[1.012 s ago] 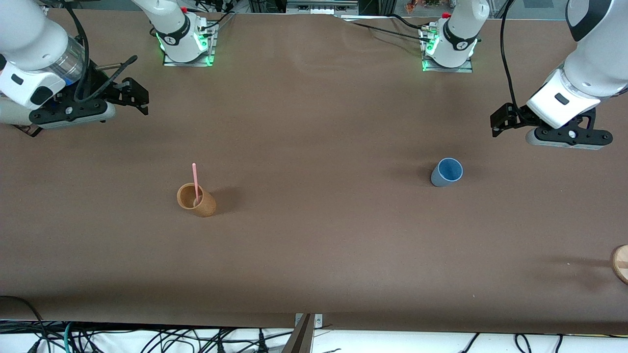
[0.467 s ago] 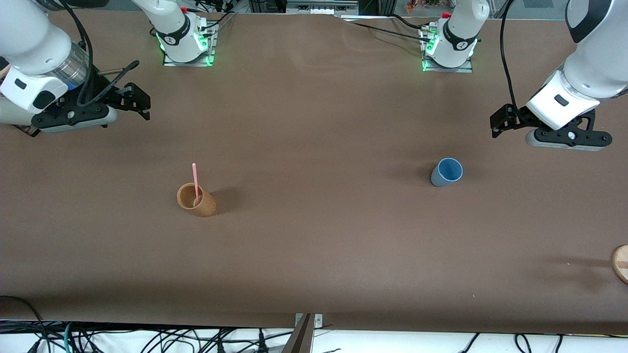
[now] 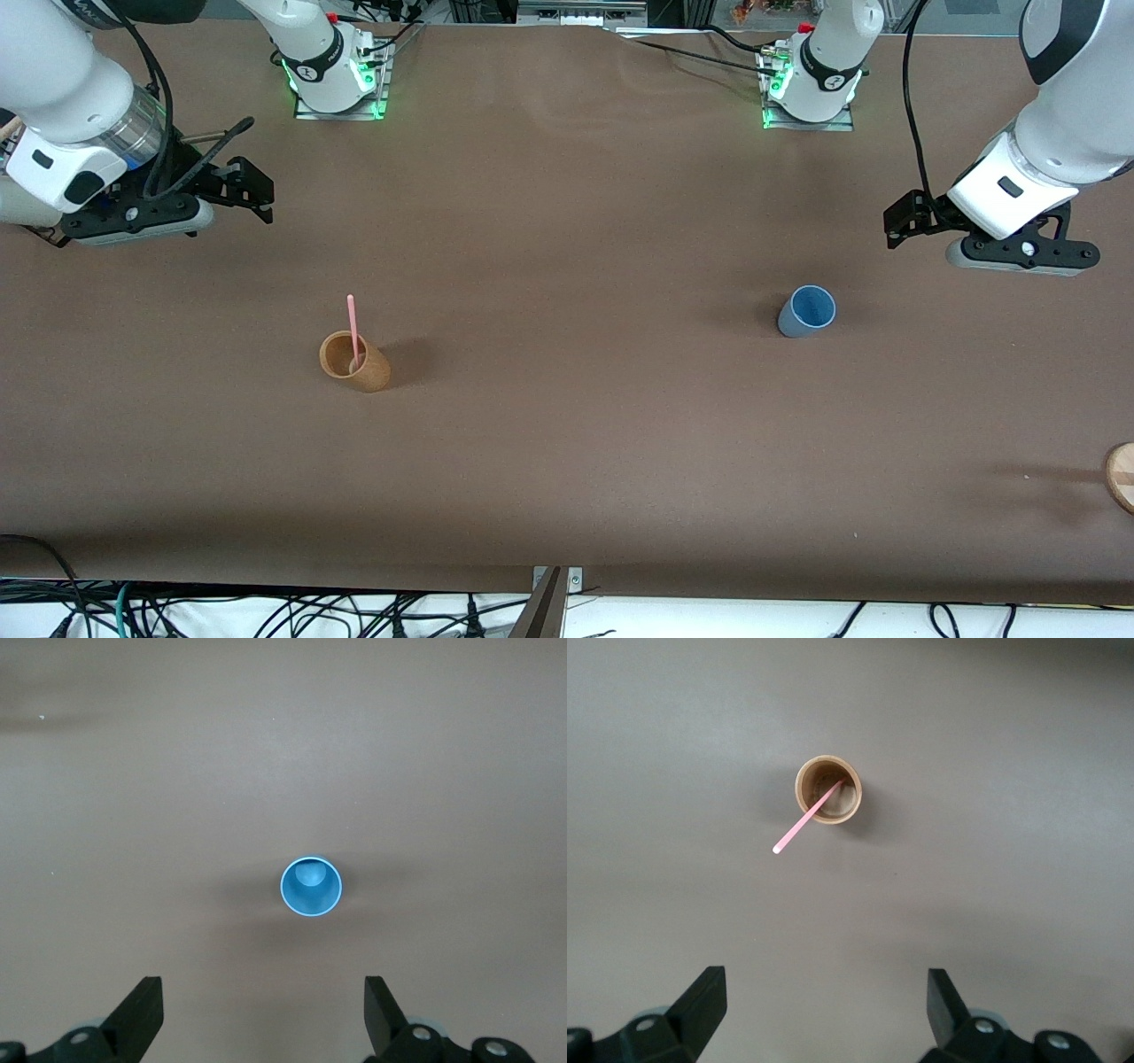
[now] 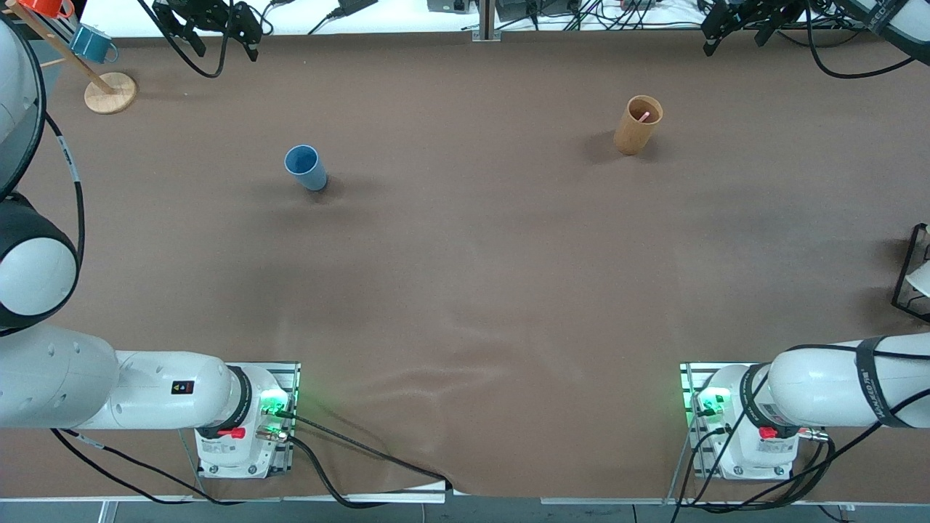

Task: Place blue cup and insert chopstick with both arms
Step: 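Grasp the blue cup with the left gripper while the right gripper descends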

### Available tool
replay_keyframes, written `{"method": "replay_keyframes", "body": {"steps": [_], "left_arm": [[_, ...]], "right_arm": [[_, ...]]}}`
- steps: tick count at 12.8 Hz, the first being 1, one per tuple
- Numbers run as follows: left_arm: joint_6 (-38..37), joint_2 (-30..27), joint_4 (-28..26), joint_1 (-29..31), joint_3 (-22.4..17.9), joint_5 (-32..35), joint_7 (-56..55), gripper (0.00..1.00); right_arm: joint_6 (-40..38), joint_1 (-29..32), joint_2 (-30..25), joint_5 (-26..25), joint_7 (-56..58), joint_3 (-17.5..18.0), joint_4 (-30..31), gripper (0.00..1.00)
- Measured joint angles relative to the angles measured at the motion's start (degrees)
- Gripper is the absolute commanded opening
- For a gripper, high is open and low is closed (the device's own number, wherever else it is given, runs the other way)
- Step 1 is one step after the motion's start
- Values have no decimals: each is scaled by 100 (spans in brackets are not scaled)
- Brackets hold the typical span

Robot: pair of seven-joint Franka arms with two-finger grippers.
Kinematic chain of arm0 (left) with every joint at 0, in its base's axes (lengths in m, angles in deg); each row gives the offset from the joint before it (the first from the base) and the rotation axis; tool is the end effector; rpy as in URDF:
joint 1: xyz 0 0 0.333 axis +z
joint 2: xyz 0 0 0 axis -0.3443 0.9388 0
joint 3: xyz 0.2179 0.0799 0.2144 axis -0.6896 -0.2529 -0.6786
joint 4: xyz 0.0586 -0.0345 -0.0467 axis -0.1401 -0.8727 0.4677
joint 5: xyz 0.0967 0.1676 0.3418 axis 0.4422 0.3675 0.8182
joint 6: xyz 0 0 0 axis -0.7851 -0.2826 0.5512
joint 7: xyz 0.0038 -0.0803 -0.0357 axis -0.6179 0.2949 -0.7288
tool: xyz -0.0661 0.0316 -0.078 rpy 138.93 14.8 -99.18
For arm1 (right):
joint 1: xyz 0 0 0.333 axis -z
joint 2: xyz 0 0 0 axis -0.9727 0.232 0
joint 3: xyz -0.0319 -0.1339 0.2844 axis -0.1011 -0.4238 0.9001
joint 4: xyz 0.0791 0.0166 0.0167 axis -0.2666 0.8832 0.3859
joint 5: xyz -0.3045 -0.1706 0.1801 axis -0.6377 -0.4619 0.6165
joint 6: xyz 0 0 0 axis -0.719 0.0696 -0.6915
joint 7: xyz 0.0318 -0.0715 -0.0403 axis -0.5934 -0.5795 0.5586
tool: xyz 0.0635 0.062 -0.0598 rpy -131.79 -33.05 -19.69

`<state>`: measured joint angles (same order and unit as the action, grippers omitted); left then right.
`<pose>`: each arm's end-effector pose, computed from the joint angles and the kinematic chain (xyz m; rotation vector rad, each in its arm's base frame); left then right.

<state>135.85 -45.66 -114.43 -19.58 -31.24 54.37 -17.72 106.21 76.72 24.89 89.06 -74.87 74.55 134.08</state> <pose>0.5609 -0.0715 0.5607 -3.0978 0.1294 0.0751 0.5456 0.1172 0.5740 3.1197 0.3238 0.0151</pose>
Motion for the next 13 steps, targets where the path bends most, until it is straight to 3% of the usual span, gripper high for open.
{"method": "replay_keyframes", "body": {"steps": [4, 6, 10, 12, 13], "left_arm": [[143, 355, -381, 219, -10, 0, 318, 100], [882, 727, -752, 241, -10, 0, 460, 100], [2954, 1088, -2149, 221, 5, 1, 501, 99], [3571, 1210, -2558, 200, 12, 165, 514, 96], [3824, 1273, -2684, 201, 11, 311, 515, 87]], "right_arm": [[35, -1, 464, -11, -29, -2, 13, 100], [180, -9, 961, -10, -299, -3, 9, 100], [405, -126, 1838, -10, -599, 1, -220, 100], [400, -202, 2221, -10, -645, -3, -572, 100], [399, -261, 2410, 9, -706, -34, -716, 100]]}}
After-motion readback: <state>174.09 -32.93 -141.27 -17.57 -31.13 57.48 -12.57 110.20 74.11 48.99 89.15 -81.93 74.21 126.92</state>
